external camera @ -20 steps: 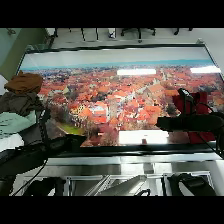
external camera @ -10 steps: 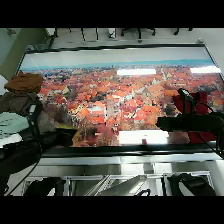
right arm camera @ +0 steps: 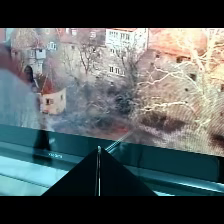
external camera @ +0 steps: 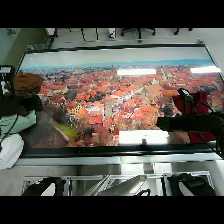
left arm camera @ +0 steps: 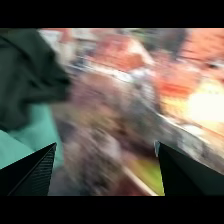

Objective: Fold the shirts.

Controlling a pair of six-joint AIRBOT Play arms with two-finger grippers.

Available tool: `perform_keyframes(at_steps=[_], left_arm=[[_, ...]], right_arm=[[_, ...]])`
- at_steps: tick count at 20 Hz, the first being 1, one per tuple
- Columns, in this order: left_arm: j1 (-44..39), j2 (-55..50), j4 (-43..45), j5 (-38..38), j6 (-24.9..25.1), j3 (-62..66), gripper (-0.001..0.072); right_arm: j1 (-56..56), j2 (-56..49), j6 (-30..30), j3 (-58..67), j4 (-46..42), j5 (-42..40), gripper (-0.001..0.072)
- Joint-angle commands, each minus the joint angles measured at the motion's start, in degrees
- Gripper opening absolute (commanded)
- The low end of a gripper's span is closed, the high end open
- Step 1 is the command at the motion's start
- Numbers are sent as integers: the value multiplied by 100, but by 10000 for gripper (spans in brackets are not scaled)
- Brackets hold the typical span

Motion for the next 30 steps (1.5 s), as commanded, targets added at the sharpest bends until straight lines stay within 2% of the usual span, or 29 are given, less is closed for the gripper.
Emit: perform_keyframes(at_steps=[1, 5, 8, 11, 16, 17, 18, 19, 23, 27, 30], left_arm=[[597, -2227, 824, -675, 358, 1545, 698], [807, -4769, 1252, -601, 354, 3711, 698], [887, -6061, 1241, -892, 249, 4822, 698], [916, -6730, 1248, -1320, 251, 5115, 698], [868, -7049, 1250, -2463, 254, 4946, 695], [868, -7058, 1248, -2544, 251, 4946, 600], [868, -7051, 1255, -2529, 254, 4948, 270], [868, -7012, 1255, -2439, 254, 4948, 23], [693, -6502, 1246, -2015, 249, 4951, 16], [68, -5265, 1237, -1639, 249, 4953, 16], [-719, -4050, 785, -693, 251, 4953, 16]], right_arm=[[7, -4, 0, -4, 0, 13, 20], [7, -4, 0, -4, 2, 13, 20], [7, -4, 0, -4, 2, 13, 20], [7, -7, 0, -4, 2, 15, 20], [7, -68, 0, -4, 2, 13, 20], [7, -92, 0, -4, 0, 13, 19], [7, -118, 0, -4, 0, 15, 20], [7, -155, 0, -4, 2, 15, 20], [7, -345, 0, -4, 7, 13, 20], [7, -557, 0, -4, 2, 52, 20], [7, -717, 2, -4, 229, 299, 20]])
